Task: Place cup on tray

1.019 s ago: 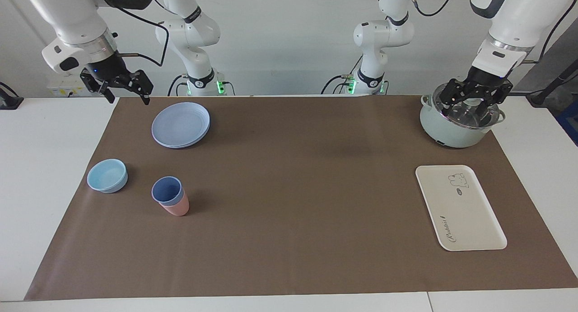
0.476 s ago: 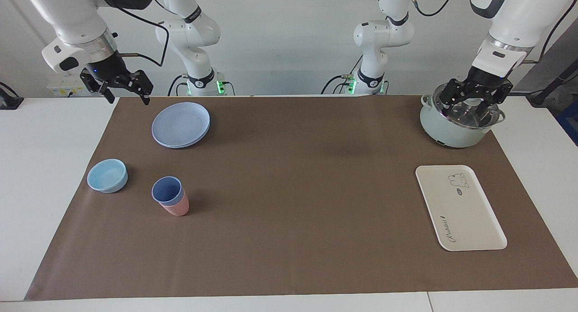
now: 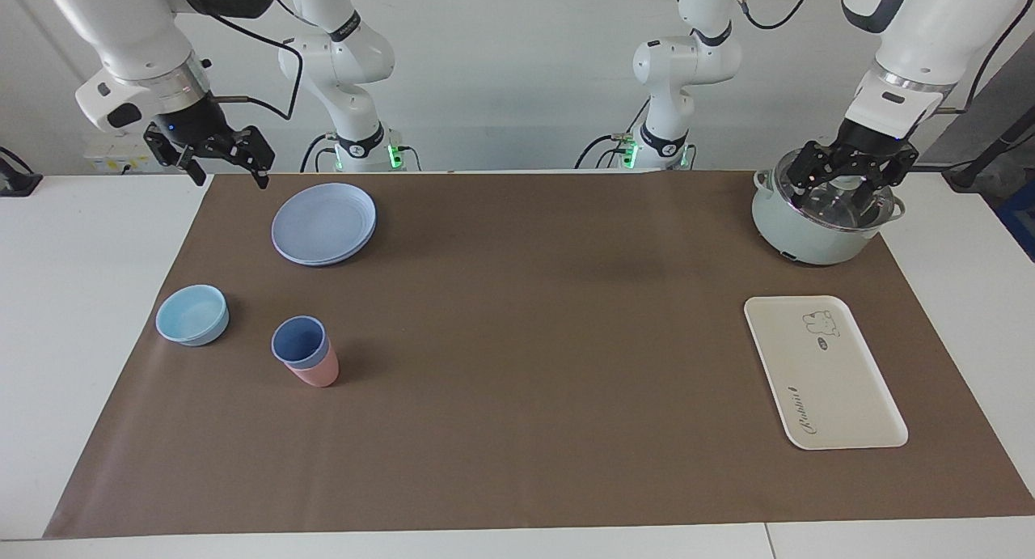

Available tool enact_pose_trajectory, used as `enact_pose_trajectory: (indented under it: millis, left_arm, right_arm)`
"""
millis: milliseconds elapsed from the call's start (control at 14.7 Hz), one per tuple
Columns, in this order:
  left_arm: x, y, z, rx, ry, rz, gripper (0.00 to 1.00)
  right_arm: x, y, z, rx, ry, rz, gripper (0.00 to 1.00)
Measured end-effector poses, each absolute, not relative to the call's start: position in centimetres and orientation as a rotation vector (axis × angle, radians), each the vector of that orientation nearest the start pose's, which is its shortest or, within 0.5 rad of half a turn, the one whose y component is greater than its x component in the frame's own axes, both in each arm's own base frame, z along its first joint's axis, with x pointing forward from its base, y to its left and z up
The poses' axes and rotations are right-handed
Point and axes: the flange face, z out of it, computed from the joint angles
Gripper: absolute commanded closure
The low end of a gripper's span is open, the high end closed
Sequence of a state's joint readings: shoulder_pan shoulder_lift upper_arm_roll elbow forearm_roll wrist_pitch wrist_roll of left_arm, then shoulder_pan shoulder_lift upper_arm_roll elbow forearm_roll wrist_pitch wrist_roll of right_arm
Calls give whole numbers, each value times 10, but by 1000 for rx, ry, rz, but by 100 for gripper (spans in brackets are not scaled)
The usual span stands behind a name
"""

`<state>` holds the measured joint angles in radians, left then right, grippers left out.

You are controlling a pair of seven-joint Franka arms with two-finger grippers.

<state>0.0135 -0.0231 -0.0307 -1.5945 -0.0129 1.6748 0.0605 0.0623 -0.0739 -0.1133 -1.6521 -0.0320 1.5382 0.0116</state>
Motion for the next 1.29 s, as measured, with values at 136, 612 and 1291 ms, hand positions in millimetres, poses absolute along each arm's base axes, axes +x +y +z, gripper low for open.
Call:
enact_pose_trajectory:
  millis: [136, 612, 1291]
  left_arm:
    - [558, -11, 636, -3145, 121, -163, 0]
    - [558, -11, 636, -3145, 121, -163, 0]
    - [558, -11, 636, -3145, 121, -163, 0]
  right_arm:
    - [533, -33, 621, -3165, -49, -13, 0]
    - [544, -114, 584, -2941, -815, -325, 0]
    - [571, -200, 410, -2400, -1138, -750, 0]
